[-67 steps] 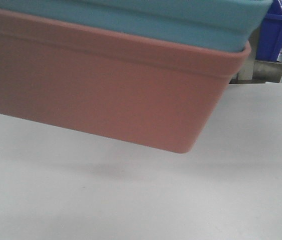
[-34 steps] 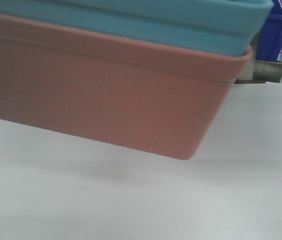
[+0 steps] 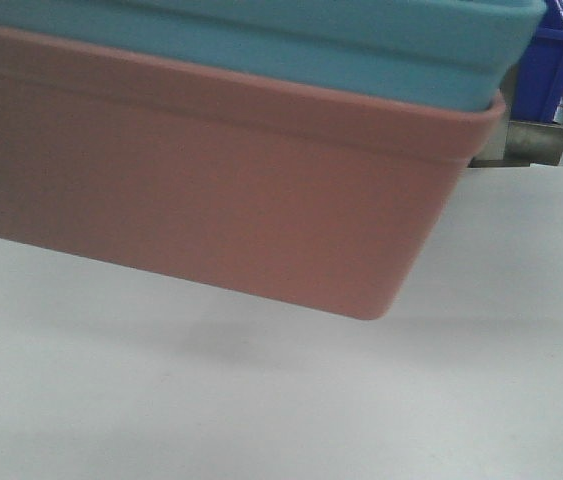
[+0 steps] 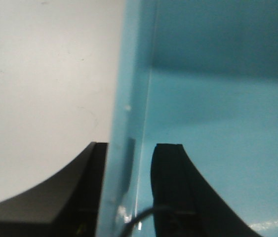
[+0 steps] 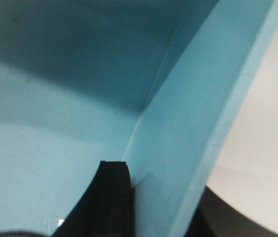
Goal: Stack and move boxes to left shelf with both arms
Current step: 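Lift the stacked boxes off the table with both grippers, then hold the stacked boxes with both grippers while the base drives away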
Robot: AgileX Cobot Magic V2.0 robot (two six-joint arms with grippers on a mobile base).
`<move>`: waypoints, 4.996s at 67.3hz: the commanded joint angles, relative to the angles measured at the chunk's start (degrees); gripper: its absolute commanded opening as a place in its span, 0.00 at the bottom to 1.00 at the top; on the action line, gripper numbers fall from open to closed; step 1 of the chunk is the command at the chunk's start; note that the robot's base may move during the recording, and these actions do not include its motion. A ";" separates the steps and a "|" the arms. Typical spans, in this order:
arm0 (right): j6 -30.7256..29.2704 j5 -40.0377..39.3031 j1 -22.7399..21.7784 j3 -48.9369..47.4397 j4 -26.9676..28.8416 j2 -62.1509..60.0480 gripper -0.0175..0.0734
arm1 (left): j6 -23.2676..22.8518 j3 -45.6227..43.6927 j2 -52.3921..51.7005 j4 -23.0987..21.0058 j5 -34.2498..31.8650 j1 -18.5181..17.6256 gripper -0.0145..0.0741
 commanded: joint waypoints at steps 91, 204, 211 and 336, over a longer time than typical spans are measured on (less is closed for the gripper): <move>-1.80 -15.24 1.94 -3.10 1.15 -1.36 0.22 | 2.82 -2.87 -1.95 -8.29 -16.09 -3.33 0.15; -1.80 -15.18 1.94 -3.10 1.15 -1.36 0.22 | 2.82 -2.87 -1.95 -8.29 -16.09 -3.33 0.15; -1.80 -15.18 1.94 -3.10 1.15 -1.36 0.22 | 2.82 -2.87 -1.95 -8.29 -16.09 -3.33 0.15; -1.80 -15.18 1.94 -3.10 1.15 -1.36 0.22 | 2.82 -2.87 -1.95 -8.29 -16.09 -3.33 0.15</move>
